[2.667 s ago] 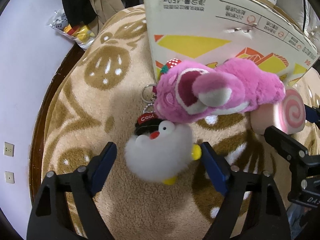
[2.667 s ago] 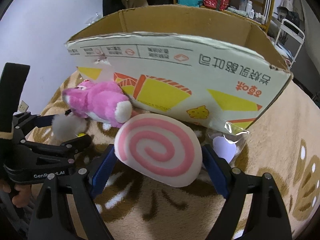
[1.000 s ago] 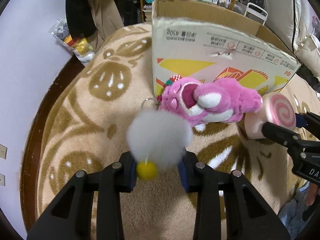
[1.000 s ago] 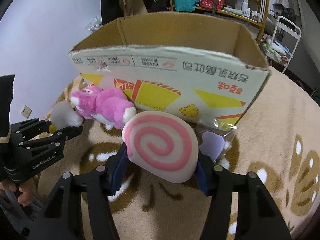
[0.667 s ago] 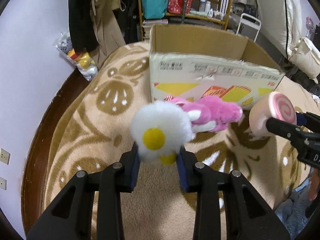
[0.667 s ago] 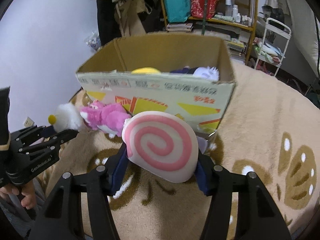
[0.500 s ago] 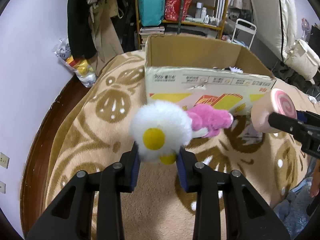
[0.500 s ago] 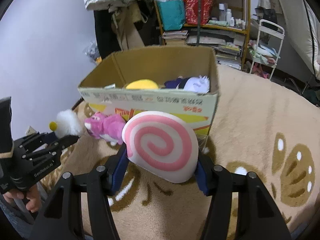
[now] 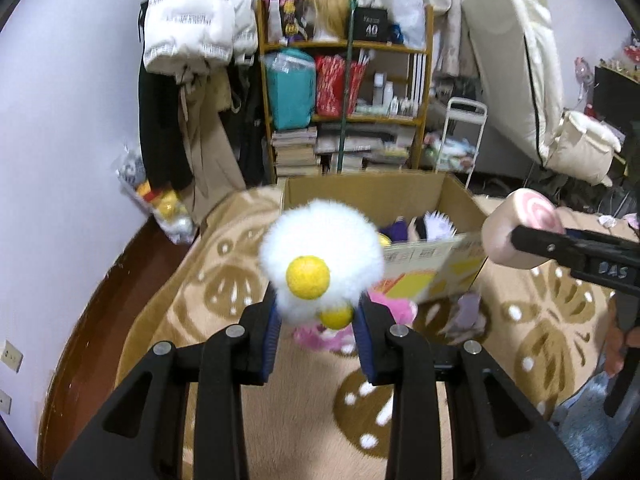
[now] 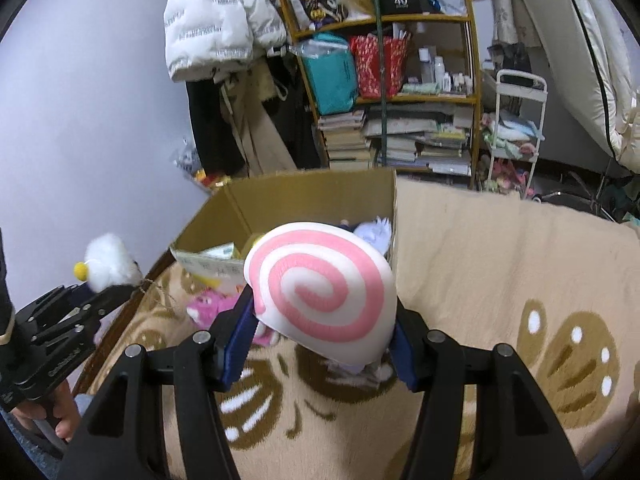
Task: Organize soft objects
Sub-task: 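Lift the chick plush with the left tool while the right tool lifts the cushion over the box, then lower both plushes into the cardboard box and open both tools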
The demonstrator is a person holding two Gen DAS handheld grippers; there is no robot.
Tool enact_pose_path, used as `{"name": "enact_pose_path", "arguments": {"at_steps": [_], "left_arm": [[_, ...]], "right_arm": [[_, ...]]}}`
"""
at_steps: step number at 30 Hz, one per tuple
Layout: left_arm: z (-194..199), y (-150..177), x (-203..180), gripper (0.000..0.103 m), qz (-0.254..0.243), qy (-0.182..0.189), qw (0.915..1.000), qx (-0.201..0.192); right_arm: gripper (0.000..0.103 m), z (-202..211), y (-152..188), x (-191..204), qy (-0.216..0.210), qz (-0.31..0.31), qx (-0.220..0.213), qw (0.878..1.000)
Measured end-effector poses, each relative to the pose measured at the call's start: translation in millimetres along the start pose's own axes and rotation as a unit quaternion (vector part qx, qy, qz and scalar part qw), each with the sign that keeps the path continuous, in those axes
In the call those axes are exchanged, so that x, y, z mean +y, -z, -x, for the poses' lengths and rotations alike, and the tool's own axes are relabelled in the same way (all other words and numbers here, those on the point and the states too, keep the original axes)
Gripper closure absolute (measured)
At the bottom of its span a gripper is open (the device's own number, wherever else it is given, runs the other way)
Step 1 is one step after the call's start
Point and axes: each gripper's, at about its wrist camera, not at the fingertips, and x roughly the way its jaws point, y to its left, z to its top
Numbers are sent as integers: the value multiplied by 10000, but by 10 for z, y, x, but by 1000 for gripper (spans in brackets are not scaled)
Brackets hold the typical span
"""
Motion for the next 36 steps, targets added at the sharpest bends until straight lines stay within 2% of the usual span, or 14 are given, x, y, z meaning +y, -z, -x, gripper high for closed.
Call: {"name": "enact_pose_path", "arguments": {"at_steps": [4,8,18,25,28,36], "left_arm": [[136,-145,-69,71,-153,-49,9994,-308],[191,-303,-143,71,-296,-38,9980,-563],[142,-620,-169,71,-356,-51,9957,-850],[-139,-669,-135,71,-387,-96,9966,-721],[-299,-629,-127,71,-356,-141,9976,-583],[-612,-515,-121,71,-156,54,9994,-304]], "right_arm": [[40,38,-92,-7,-105,130,-296,9994],[40,42,-151,51,-22,391,-532,9978],[40,-3,-342,107,-28,532,-965,9939],[39,-184,-425,46,-9,397,-1090,9932],[39,-286,-404,-25,-71,253,-1028,9944],[36,-511,-339,-173,-231,-37,-799,9965]]}}
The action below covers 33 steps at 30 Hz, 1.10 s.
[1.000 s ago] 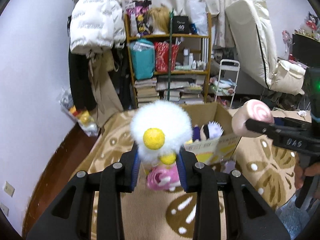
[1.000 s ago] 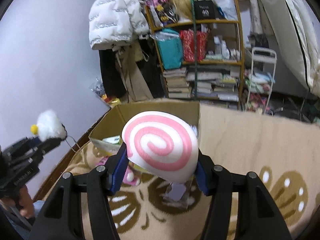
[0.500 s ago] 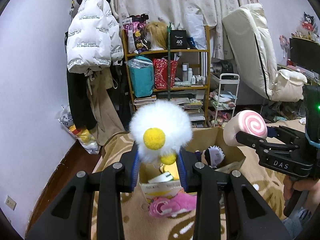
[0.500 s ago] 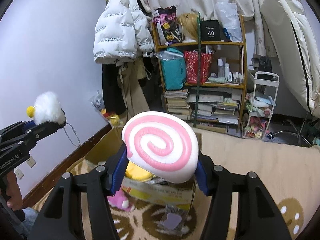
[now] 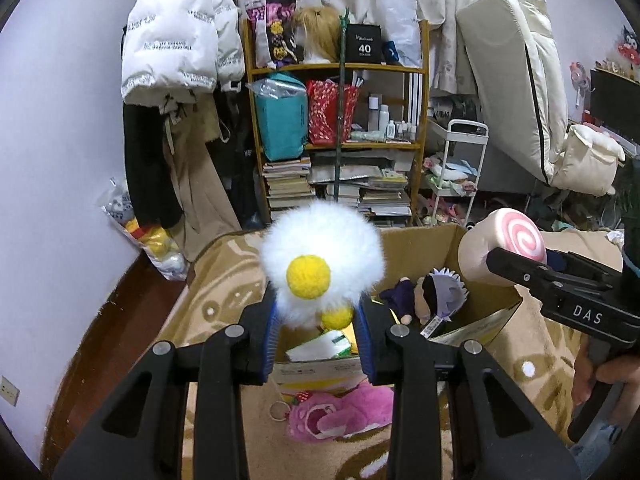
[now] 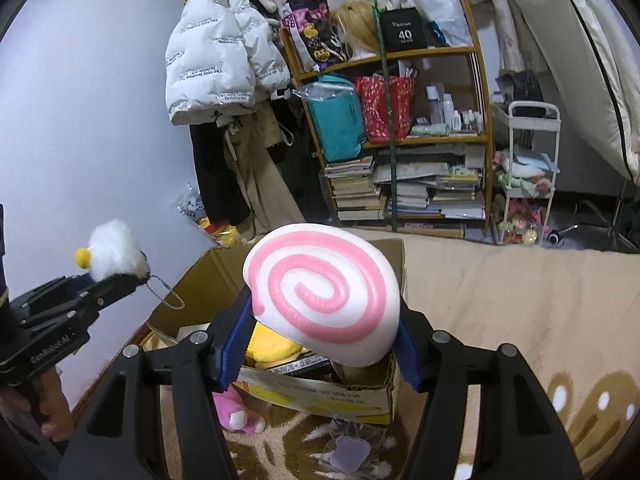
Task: Organize soft objects
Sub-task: 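Lower both plushes into the cardboard box and open both tools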
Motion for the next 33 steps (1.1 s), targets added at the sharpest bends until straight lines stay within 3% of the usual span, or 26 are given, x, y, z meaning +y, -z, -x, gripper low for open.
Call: {"name": "enact_pose_path", "arguments": {"at_steps": [8,13,17,21,26,33], "left_arm": [[-200,88,-90,69,-150,83,9995,254],[-263,127,-124,68,-195,98,9991,350],[-250,149,-137,49,-190,-38,9994,302],[-209,144,-111,43,-171,-111,9993,302],[-116,129,-67,21,-44,-233,9992,319],[65,95,-42,14,-9,-365,9989,282]], "right_arm": [[34,-76,69,-36,50,75,52,9999],[30,-90,71,8,-143,24,132,9998],[29,-139,104,59,-35,166,246,9996],[27,-180,117,68,56,196,380,9991],[17,-104,100,91,89,265,245,9993],[12,30,39,102,144,205,206,9995]]}}
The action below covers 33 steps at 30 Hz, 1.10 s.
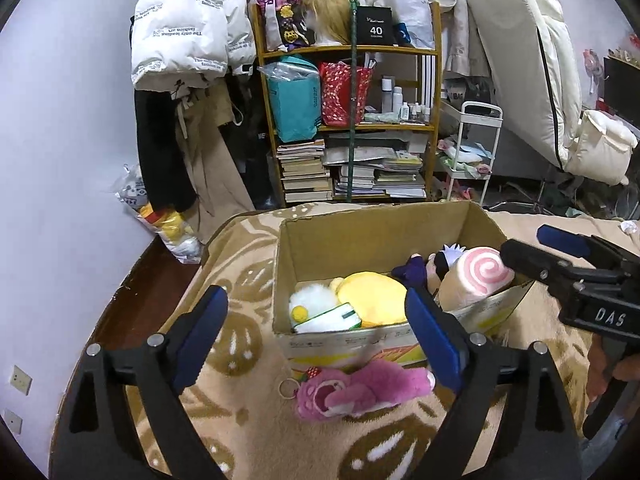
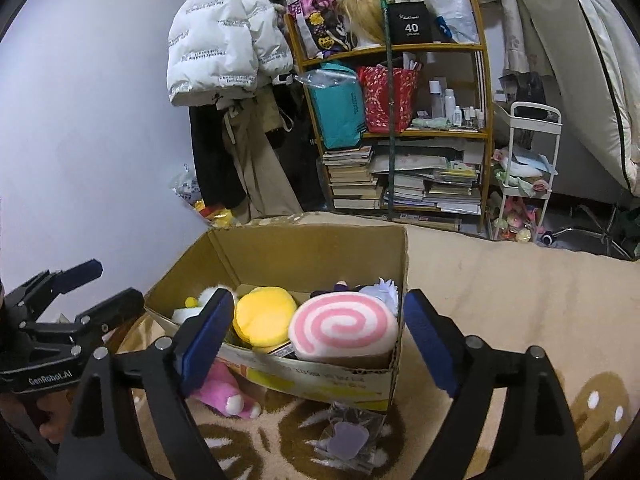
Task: Organize soft objects
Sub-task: 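Lower both plushes into the cardboard box and open both tools, then move the left tool to the pink bear plush while the right tool approaches the clear bag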
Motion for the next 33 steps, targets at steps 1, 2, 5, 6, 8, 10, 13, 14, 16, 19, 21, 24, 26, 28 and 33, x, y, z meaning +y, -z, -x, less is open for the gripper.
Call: {"name": "enact_pose_path", "arguments": {"at_steps": [1,2,5,6,8,10,13,14,16,19,21,24,26,28,33], "left_arm": [[26,3,8,13,16,9,10000,32],[51,6,18,13,38,20,10000,54],[124,15,37,13,75,-45,9999,73],[152,25,39,13,72,-79,9999,78],[214,41,47,12,60,-121,9999,99],[260,64,56,12,62,-139,9998,128],[321,107,65,12,85,-135,9997,193],[337,121,69,12,86,-133,9996,221],[360,148,70,11,80,-145,9995,263],[405,210,67,11,82,-159,9994,311],[426,237,52,11,67,-166,9993,340],[450,257,29,11,25,-186,9992,361],[466,279,5,11,22,-167,9992,375],[472,295,-16,11,5,-155,9991,385],[464,302,-139,11,-168,-107,9991,379]], "right_arm": [[12,34,-6,-1,4,-23,-15,10000],[12,62,-11,1,2,-28,-20,10000],[11,155,-12,20,62,8,-49,10000],[10,179,-2,27,82,26,-51,9999],[5,244,21,40,136,47,-53,9999],[4,299,42,48,164,31,-74,9998],[4,391,75,62,188,27,-75,9998],[4,413,80,66,195,30,-75,9998],[4,471,99,74,212,35,-84,9997],[4,523,122,76,236,9,-53,9997],[4,550,141,76,245,-16,-19,9997],[4,606,184,74,292,-21,9,9996],[4,635,201,71,295,-39,22,9996],[4,664,225,60,318,-63,42,9995],[4,689,268,68,408,-27,119,9991]]}}
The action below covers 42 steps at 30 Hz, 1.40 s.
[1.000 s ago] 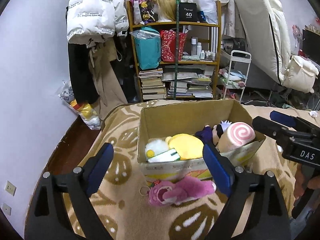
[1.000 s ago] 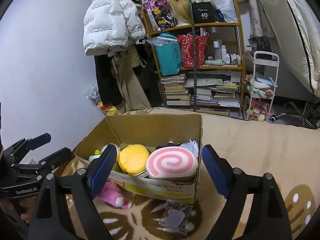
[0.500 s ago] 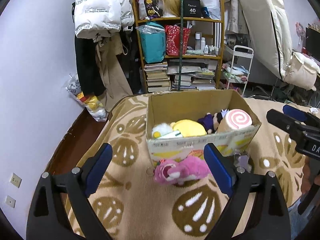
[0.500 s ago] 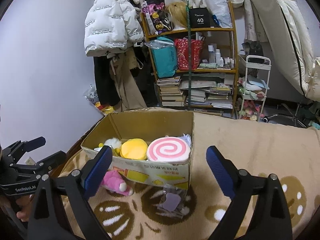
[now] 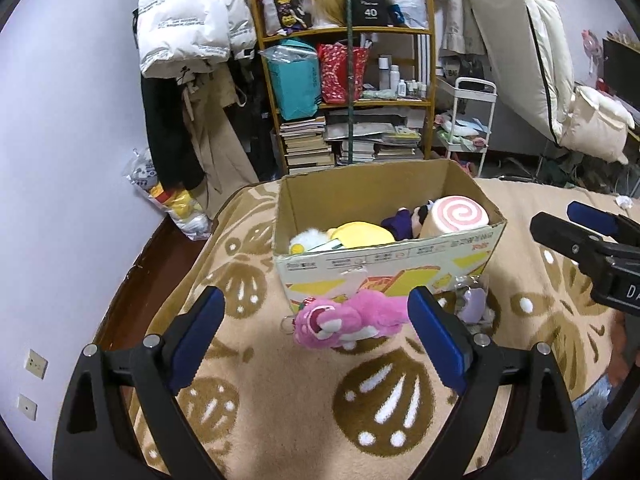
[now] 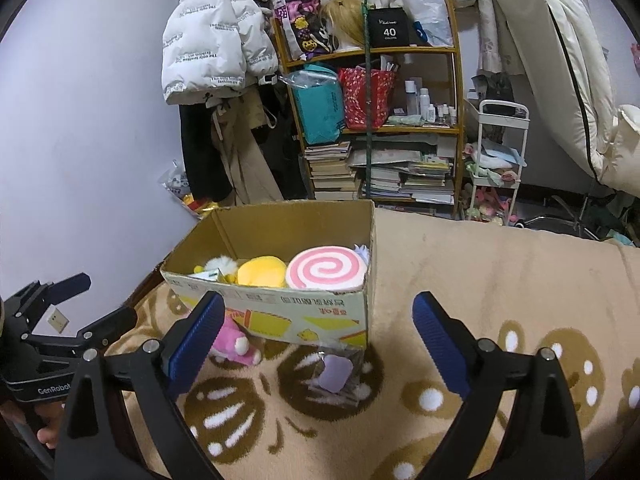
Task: Organize soft objects
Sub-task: 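Move the left tool to the pink bear plush while the right tool approaches the clear bag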
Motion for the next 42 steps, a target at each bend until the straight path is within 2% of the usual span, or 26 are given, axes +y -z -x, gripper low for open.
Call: {"name": "enact_pose_path", "arguments": {"at_steps": [8,23,33,42], "left_arm": [[-139,16,-91,11,-112,22,9999,117],[-453,29,-64,11,-4,2,9999,152],[-596,56,-175,11,-271,-76,9995,165],[-738,50,-214,11,-229,86,9992,318]], "right_arm": [[4,-43,48,-12,53,0,139,9999],[4,-350,113,-94,127,9,493,9987],[4,-589,145,-137,271,3,751,9968],[4,-753,211,-201,318,-99,972,9947]]}}
